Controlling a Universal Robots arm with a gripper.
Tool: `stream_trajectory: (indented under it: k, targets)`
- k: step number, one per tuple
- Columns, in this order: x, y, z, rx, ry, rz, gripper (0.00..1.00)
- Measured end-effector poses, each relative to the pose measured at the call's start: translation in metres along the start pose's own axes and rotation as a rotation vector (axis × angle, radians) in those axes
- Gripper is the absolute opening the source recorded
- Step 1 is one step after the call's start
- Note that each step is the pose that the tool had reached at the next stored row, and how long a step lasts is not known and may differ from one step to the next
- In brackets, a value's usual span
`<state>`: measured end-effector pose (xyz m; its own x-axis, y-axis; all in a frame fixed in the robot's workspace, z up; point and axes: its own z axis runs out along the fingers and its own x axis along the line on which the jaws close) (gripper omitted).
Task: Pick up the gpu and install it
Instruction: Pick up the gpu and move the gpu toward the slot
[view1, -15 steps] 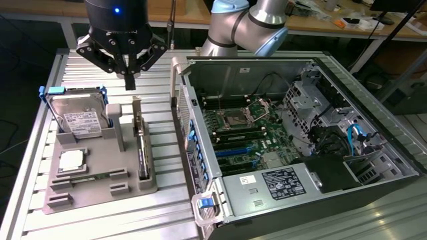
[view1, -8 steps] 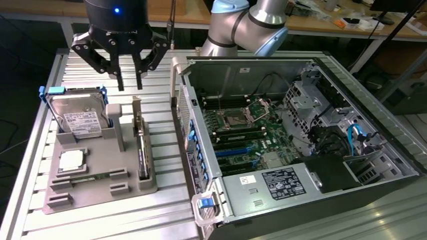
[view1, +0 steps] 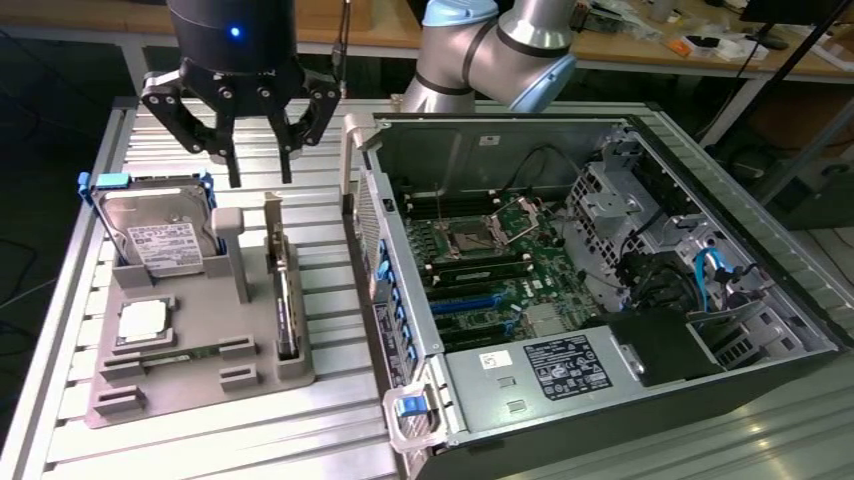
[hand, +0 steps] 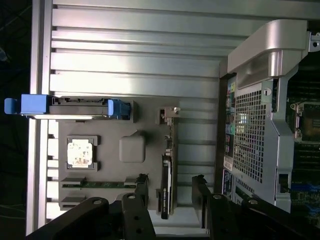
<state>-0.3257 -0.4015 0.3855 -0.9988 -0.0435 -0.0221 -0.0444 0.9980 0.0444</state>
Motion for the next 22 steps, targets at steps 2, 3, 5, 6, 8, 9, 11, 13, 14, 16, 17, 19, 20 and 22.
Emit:
stream_trajectory:
  k: [2, 3, 5, 6, 8, 9, 11, 13, 14, 16, 17, 19, 20, 22]
  targets:
    - [0.0, -0.0014, 0.0032, 0.0, 0.0005, 0.0, 0.48]
    - [0.0, -0.0025, 0.0044, 0.0001, 0.001, 0.0, 0.48]
    - [0.0, -0.0048, 0.0065, 0.0006, 0.002, 0.0, 0.48]
    - [0.0, -0.0064, 0.0083, 0.0009, 0.0027, 0.0, 0.48]
    - [0.001, -0.011, 0.015, 0.0009, 0.0044, 0.0, 0.48]
    - [0.001, -0.012, 0.0172, 0.0008, 0.0044, 0.0, 0.48]
    - [0.001, -0.0136, 0.0211, 0.0009, 0.0046, 0.0, 0.48]
    - [0.001, -0.0149, 0.0246, 0.0009, 0.0045, 0.0, 0.48]
    - [0.001, -0.0156, 0.0265, 0.0009, 0.0045, 0.0, 0.48]
    - [0.001, -0.0168, 0.0301, 0.0009, 0.0045, 0.0, 0.48]
    - [0.001, -0.0174, 0.0318, 0.001, 0.0046, 0.0, 0.48]
    - [0.002, -0.019, 0.0366, 0.001, 0.0046, 0.0, 0.48]
    - [0.002, -0.0196, 0.0385, 0.0009, 0.0046, 0.0, 0.48]
    - [0.002, -0.0208, 0.0421, 0.0009, 0.0046, 0.0, 0.48]
